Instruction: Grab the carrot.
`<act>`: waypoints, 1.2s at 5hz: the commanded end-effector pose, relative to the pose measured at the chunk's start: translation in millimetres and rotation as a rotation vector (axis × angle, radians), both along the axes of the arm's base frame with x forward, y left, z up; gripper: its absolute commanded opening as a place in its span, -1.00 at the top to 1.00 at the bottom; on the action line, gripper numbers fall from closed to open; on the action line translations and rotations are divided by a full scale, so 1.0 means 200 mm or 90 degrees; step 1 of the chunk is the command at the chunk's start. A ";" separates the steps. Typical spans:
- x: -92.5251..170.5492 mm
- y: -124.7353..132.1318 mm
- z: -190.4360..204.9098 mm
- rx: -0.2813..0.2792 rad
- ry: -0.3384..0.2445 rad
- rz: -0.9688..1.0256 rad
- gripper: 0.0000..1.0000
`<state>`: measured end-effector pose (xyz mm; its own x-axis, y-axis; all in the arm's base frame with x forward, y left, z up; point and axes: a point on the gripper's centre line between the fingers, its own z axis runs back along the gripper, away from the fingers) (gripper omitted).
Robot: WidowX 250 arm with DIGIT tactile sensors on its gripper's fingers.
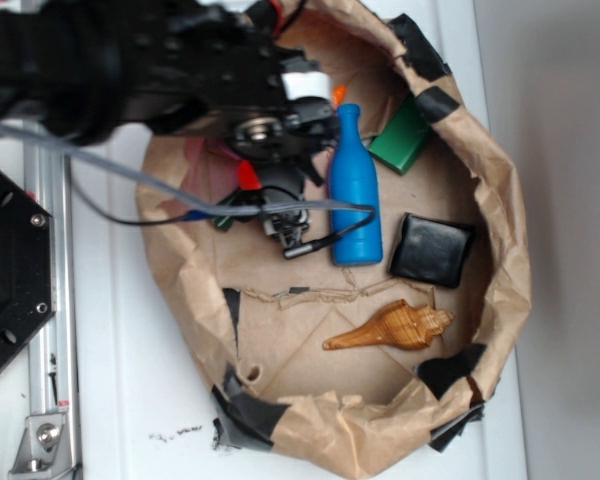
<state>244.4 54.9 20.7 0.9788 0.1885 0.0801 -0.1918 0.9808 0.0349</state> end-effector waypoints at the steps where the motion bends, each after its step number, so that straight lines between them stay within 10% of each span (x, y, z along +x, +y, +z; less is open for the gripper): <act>1: 0.11 -0.05 -0.01 0.024 0.006 0.042 1.00; 4: 0.13 -0.28 0.72 0.028 -0.064 -0.155 1.00; 6: 0.13 -0.34 0.80 0.041 -0.073 -0.201 1.00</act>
<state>270.0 -10.9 168.4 0.9839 -0.1103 0.1403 0.0979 0.9909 0.0922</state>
